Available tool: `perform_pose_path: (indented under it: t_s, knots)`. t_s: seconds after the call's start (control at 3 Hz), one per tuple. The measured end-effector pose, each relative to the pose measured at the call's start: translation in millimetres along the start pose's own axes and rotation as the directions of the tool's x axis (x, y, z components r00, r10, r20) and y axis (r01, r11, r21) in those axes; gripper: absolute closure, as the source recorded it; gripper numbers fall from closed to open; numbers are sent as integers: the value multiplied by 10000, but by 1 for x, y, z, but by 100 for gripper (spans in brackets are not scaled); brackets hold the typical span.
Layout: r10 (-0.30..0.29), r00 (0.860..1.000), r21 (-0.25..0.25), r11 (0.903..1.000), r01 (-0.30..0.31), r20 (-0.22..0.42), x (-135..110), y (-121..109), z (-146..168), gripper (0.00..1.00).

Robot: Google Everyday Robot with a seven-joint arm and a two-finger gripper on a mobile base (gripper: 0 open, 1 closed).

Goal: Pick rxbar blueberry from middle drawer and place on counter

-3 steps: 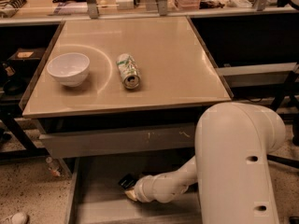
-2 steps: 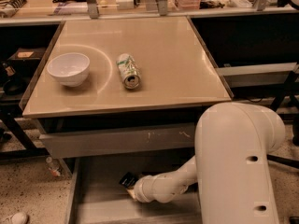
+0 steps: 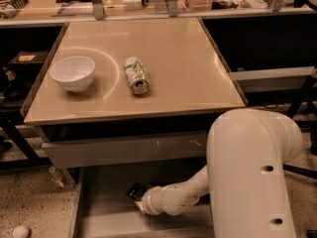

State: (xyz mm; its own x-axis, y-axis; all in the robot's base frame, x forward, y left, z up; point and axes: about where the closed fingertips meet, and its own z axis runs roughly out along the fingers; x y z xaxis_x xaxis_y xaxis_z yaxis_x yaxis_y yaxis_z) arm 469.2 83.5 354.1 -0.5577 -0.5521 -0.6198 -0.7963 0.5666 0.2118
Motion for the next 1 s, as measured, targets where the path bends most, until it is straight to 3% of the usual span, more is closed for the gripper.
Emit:
perform_pose_path:
  t_s: [1.0]
  knots:
    - [119, 9996, 133, 9998, -123, 264, -10, 4, -16, 100]
